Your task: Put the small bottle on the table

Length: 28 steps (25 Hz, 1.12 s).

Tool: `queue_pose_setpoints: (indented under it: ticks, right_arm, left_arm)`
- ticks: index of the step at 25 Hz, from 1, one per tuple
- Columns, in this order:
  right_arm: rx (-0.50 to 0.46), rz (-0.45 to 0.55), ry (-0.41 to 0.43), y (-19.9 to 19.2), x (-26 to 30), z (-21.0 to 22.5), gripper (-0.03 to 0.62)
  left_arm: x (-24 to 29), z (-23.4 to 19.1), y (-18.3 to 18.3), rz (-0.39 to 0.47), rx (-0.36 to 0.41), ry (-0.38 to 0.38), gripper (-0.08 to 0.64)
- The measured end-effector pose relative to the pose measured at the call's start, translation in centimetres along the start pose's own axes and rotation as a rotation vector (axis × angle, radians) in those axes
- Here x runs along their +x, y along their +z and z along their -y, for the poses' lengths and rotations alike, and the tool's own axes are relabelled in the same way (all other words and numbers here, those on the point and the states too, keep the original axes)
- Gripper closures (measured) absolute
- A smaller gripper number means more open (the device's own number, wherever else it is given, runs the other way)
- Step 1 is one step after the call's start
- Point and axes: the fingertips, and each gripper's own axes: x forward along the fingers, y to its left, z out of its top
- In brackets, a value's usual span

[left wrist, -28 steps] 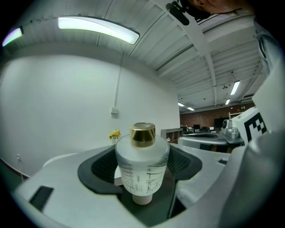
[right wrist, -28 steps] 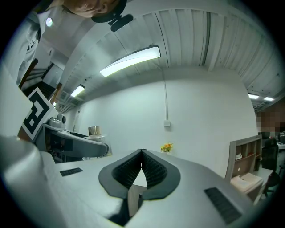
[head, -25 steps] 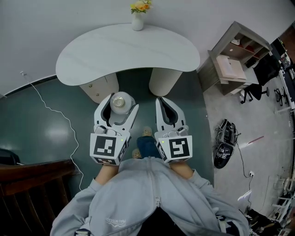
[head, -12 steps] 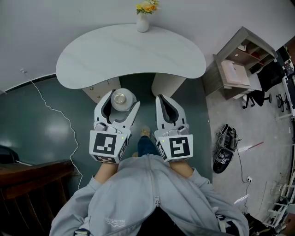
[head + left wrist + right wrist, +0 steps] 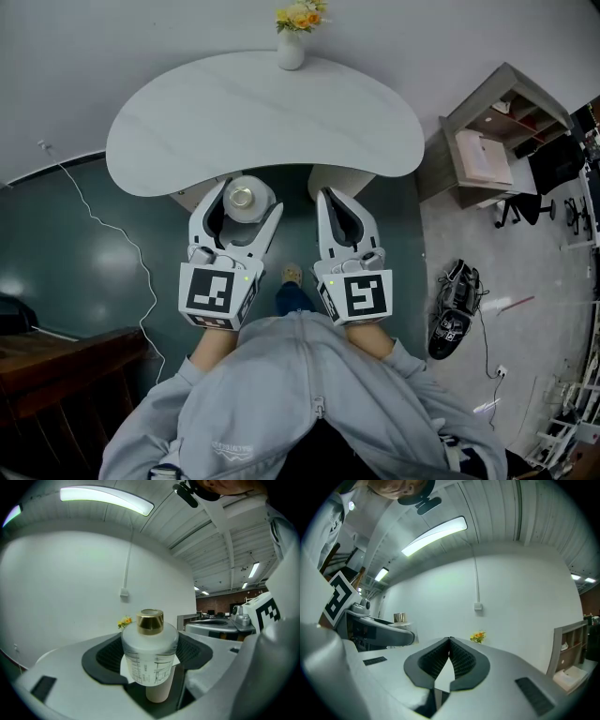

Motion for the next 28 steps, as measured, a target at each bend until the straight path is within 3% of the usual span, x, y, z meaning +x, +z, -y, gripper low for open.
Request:
queue_pose_setpoints:
  ticks: [15,28]
  right_arm:
    - [0.009,-0.001,0.064,-1.3,7.6,7.4,0.566]
    - [0.015,0.010,0.095,-1.7,10.5,9.7,0.566]
  left_arm:
    - [9.8,-1.7,1.1,-0.007,-0.005,0.055,0.229]
    - [12.4,-3.2,1.6,-0.004,-0.013,0.106,0.229]
